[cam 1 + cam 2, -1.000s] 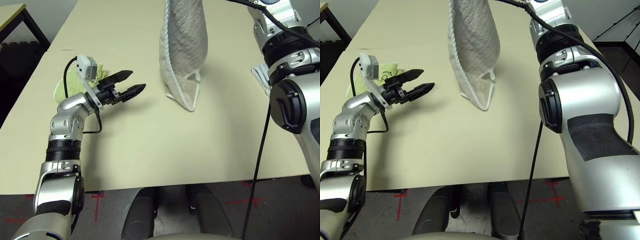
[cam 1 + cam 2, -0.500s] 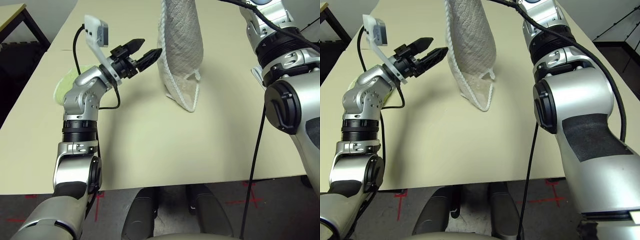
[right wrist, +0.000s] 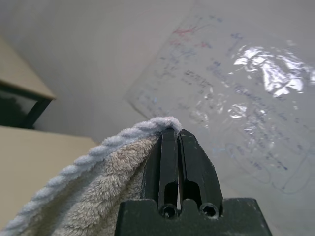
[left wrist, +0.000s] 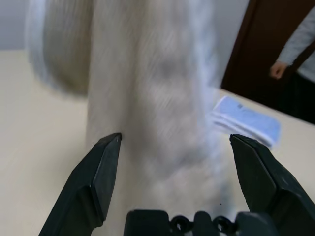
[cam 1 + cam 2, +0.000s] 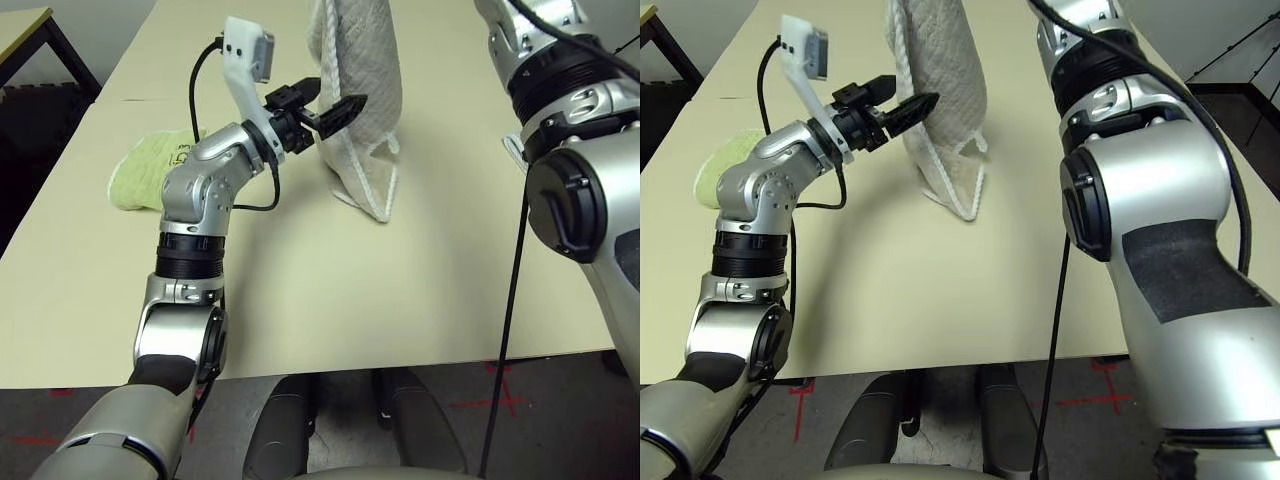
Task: Fold the towel and set it aside.
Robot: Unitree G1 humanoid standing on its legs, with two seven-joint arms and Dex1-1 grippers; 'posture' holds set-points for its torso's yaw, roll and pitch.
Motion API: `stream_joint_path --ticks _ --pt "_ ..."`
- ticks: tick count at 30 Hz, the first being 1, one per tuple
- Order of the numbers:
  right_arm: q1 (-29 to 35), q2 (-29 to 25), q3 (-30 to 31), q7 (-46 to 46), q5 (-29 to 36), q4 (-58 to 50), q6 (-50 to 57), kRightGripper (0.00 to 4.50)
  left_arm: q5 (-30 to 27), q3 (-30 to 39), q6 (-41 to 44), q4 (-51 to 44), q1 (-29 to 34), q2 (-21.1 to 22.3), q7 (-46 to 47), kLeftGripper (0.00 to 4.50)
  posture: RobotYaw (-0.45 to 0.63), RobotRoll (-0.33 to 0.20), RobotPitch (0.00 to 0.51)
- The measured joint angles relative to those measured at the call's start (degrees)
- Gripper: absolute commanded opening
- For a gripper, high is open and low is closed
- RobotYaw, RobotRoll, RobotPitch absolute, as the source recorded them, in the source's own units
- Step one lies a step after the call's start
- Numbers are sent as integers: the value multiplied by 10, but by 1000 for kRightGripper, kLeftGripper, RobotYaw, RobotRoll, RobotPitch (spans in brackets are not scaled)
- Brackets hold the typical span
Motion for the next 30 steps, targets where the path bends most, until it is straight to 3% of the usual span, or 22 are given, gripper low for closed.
stream_joint_path --ticks 16,21,25,30 --pt "3 -17 0 -7 -4 10 8 26 20 -7 1 -21 69 72 -65 4500 82 0 154" --pt "3 -17 0 -7 -4 10 8 26 32 -6 -2 -8 70 68 -56 4500 84 0 151" --pt "3 -16 1 -7 -5 11 9 26 -26 20 76 -50 41 25 -34 4500 87 0 160" --pt "3 -16 1 -8 -6 11 11 26 -92 47 168 -133 14 10 -3 4500 91 0 162"
